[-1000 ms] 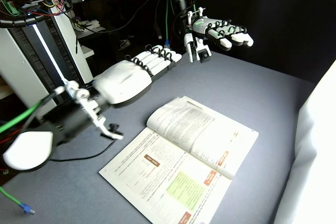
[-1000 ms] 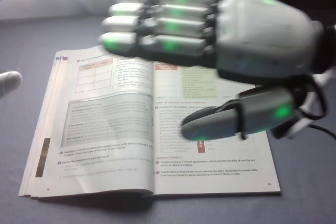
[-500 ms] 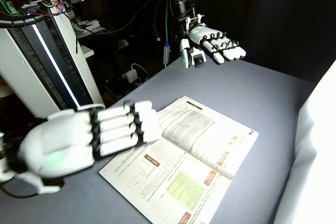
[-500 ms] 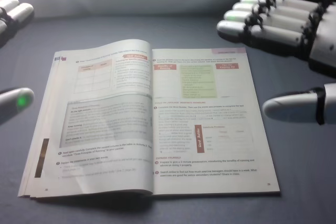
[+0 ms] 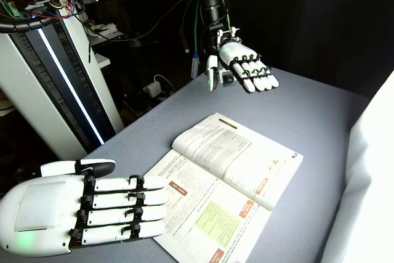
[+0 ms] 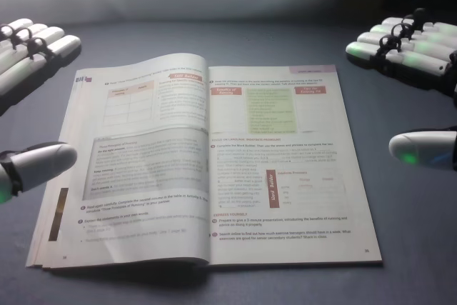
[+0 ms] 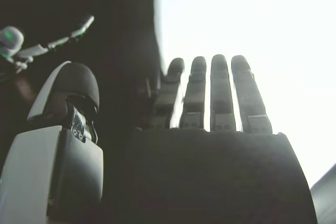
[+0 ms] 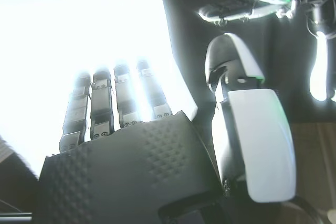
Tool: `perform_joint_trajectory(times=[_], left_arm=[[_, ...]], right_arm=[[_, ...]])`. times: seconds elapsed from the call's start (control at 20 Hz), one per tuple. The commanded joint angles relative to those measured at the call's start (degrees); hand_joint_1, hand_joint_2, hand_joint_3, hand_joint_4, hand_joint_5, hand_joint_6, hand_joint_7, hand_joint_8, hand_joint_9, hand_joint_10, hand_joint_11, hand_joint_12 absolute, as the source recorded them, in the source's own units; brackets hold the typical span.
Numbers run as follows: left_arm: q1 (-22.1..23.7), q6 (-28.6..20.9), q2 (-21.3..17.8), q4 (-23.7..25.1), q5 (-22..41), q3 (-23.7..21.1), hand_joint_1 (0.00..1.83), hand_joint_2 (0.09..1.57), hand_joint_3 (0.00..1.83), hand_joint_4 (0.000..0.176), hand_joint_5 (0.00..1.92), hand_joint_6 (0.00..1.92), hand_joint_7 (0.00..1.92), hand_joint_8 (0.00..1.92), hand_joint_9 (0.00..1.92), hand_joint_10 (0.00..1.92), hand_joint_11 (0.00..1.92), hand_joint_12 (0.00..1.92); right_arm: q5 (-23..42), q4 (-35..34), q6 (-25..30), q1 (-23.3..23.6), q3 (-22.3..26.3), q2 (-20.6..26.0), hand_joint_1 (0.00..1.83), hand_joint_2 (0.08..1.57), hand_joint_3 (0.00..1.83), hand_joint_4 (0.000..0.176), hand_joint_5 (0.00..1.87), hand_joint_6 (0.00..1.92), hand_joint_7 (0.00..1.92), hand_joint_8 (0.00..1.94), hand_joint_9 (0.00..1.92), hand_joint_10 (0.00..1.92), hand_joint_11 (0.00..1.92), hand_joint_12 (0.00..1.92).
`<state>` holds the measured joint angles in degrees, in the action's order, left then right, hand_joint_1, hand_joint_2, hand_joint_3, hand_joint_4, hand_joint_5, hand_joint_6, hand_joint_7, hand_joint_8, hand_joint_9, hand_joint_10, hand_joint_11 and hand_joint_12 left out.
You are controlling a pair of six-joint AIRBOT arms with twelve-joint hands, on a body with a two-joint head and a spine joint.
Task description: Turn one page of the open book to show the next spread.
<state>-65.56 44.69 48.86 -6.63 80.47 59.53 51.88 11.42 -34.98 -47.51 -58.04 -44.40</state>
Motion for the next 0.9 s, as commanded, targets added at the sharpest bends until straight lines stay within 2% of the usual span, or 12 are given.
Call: perform_joint_trajectory(times=[0.0, 0.1, 0.15, 0.2, 0.3, 0.35, 0.4, 0.45, 0.6, 0.75, 0.8, 0.85], left_arm=[[0.84, -0.53, 0.22, -0.10, 6.19, 0.49, 0.06, 1.30, 0.00, 0.015, 0.01, 0.00, 0.00, 0.00, 0.00, 0.00, 0.00, 0.00], [1.25, -0.66, 0.44, 0.27, 5.90, 0.59, 0.02, 1.29, 0.00, 0.019, 0.00, 0.00, 0.00, 0.00, 0.00, 0.00, 0.00, 0.00], [1.27, -0.72, 0.49, 0.26, 5.94, 0.62, 0.07, 1.29, 0.00, 0.026, 0.00, 0.00, 0.00, 0.00, 0.00, 0.00, 0.00, 0.00], [1.27, -0.82, 0.49, 0.23, 5.94, 0.62, 0.14, 1.28, 0.00, 0.025, 0.00, 0.00, 0.00, 0.00, 0.00, 0.00, 0.00, 0.00], [1.28, -1.52, 0.36, 0.06, 6.22, 0.65, 0.18, 1.27, 0.00, 0.055, 0.00, 0.00, 0.00, 0.00, 0.00, 0.00, 0.00, 0.00], [1.29, -1.53, 0.27, -0.13, 6.57, 0.60, 0.17, 1.27, 0.00, 0.049, 0.00, 0.00, 0.00, 0.00, 0.00, 0.00, 0.00, 0.00], [1.29, -1.53, 0.29, -0.32, 6.82, 0.63, 0.17, 1.27, 0.00, 0.032, 0.00, 0.00, 0.00, 0.00, 0.00, 0.00, 0.00, 0.00], [1.33, -1.52, 0.33, -0.38, 7.02, 0.64, 0.17, 1.29, 0.00, 0.000, 0.00, 0.00, 0.00, 0.00, 0.00, 0.00, 0.00, 0.00], [1.32, -1.51, 0.55, -1.12, 7.86, 0.69, 0.20, 1.27, 0.00, 0.000, 0.00, 0.00, 0.00, 0.00, 0.00, 0.00, 0.00, 0.00], [1.14, -1.51, 1.20, -1.92, 8.65, 0.96, 0.31, 1.23, 0.00, 0.000, 0.00, 0.00, 0.00, 0.00, 0.00, 0.00, 0.00, 0.00], [1.11, -1.51, 1.31, -2.04, 8.98, 0.97, 0.40, 1.24, 0.00, 0.000, 0.00, 0.00, 0.00, 0.00, 0.00, 0.00, 0.00, 0.00], [1.08, -1.51, 1.47, -2.21, 9.16, 1.01, 0.37, 1.24, 0.00, 0.012, 0.00, 0.00, 0.00, 0.00, 0.00, 0.00, 0.00, 0.00]], right_arm=[[8.83, -3.09, -0.14, -0.25, 0.06, 0.43, 0.00, 1.23, 0.01, 0.000, 0.00, 0.00, 0.00, 0.00, 0.00, 0.00, 0.00, 0.00], [12.72, -6.76, -1.17, -3.34, 0.61, 0.86, 0.00, 1.25, 0.01, 0.000, 0.00, 0.00, 0.00, 0.00, 0.00, 0.00, 0.00, 0.00], [14.59, -8.61, -1.83, -5.01, 1.01, 1.13, 0.00, 1.25, 0.01, 0.000, 0.00, 0.00, 0.00, 0.00, 0.00, 0.00, 0.00, 0.00], [16.08, -9.90, -2.09, -6.37, 1.30, 1.40, 0.00, 1.27, 0.02, 0.000, 0.00, 0.00, 0.00, 0.00, 0.00, 0.00, 0.00, 0.00], [19.42, -12.76, -2.44, -9.11, 1.94, 1.91, 0.00, 1.30, 0.03, 0.000, 0.00, 0.00, 0.00, 0.00, 0.00, 0.00, 0.00, 0.00], [20.79, -13.71, -2.44, -10.08, 2.06, 2.04, 0.03, 1.30, 0.03, 0.000, 0.00, 0.00, 0.00, 0.00, 0.00, 0.00, 0.00, 0.00], [21.78, -14.45, -2.44, -10.79, 2.14, 2.19, 0.01, 1.30, 0.02, 0.000, 0.00, 0.00, 0.00, 0.00, 0.00, 0.00, 0.00, 0.00], [22.90, -15.00, -2.44, -11.41, 2.24, 2.28, 0.03, 1.31, 0.02, 0.000, 0.00, 0.00, 0.00, 0.00, 0.00, 0.00, 0.00, 0.00], [24.86, -15.80, -2.44, -12.07, 2.31, 2.15, 0.08, 1.32, 0.02, 0.000, 0.00, 0.00, 0.00, 0.00, 0.00, 0.00, 0.00, 0.00], [27.96, -16.22, -1.79, -12.45, 2.35, 2.42, 0.07, 1.30, 0.00, 0.000, 0.00, 0.00, 0.00, 0.00, 0.00, 0.00, 0.00, 0.00], [28.49, -16.34, -1.70, -12.46, 2.38, 2.61, 0.06, 1.30, 0.00, 0.000, 0.00, 0.00, 0.00, 0.00, 0.00, 0.00, 0.00, 0.00], [29.25, -16.58, -1.58, -12.46, 2.38, 2.81, 0.04, 1.31, 0.00, 0.006, 0.00, 0.00, 0.00, 0.00, 0.00, 0.00, 0.00, 0.00]])
